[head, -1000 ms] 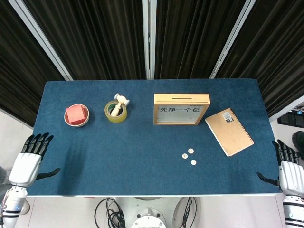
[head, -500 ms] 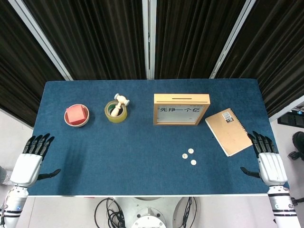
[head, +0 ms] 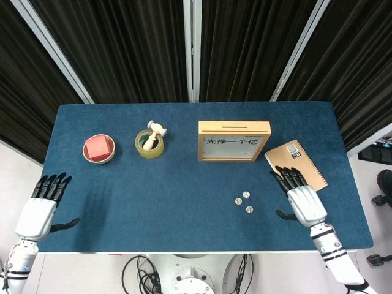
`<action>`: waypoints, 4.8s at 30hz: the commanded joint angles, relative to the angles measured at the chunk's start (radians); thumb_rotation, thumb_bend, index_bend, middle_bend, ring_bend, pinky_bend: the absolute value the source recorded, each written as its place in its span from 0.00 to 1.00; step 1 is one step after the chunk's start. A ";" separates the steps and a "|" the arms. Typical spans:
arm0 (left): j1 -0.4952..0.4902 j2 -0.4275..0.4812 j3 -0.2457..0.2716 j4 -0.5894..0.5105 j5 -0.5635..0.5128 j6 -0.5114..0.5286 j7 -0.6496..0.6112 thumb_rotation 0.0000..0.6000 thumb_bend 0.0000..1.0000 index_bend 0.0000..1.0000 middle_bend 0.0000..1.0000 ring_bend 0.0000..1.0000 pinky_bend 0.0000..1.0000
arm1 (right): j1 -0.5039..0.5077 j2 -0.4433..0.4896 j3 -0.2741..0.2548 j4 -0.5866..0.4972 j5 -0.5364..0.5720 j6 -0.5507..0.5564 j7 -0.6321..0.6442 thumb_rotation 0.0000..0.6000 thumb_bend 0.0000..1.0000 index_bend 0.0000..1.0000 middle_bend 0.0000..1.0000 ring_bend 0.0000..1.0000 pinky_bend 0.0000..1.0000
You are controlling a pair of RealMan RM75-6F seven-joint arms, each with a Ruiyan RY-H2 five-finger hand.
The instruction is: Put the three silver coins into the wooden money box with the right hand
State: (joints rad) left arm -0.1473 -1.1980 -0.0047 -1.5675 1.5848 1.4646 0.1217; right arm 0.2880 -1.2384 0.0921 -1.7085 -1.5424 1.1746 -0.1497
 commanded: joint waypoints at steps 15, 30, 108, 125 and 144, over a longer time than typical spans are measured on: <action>0.003 -0.002 0.000 0.031 -0.024 -0.013 -0.040 0.78 0.02 0.01 0.00 0.00 0.00 | 0.083 -0.219 -0.010 0.129 0.087 -0.068 -0.092 1.00 0.16 0.20 0.00 0.00 0.00; 0.005 0.005 -0.002 0.058 -0.034 -0.017 -0.079 0.80 0.02 0.01 0.00 0.00 0.00 | 0.122 -0.257 -0.029 0.196 0.134 -0.130 -0.061 1.00 0.22 0.35 0.00 0.00 0.00; -0.003 -0.003 -0.012 0.151 -0.073 -0.057 -0.194 0.86 0.03 0.01 0.00 0.00 0.00 | 0.181 -0.391 -0.047 0.330 0.174 -0.142 -0.083 1.00 0.37 0.44 0.00 0.00 0.00; -0.004 -0.011 -0.012 0.184 -0.075 -0.061 -0.229 0.86 0.03 0.01 0.00 0.00 0.00 | 0.186 -0.429 -0.034 0.379 0.161 -0.111 -0.083 1.00 0.37 0.53 0.00 0.00 0.00; -0.001 -0.012 -0.011 0.183 -0.072 -0.053 -0.228 0.91 0.03 0.01 0.00 0.00 0.00 | 0.184 -0.416 -0.045 0.374 0.131 -0.093 -0.051 1.00 0.35 0.46 0.00 0.00 0.00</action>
State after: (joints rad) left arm -0.1485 -1.2103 -0.0161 -1.3848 1.5128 1.4116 -0.1057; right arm 0.4719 -1.6548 0.0475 -1.3346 -1.4111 1.0810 -0.2008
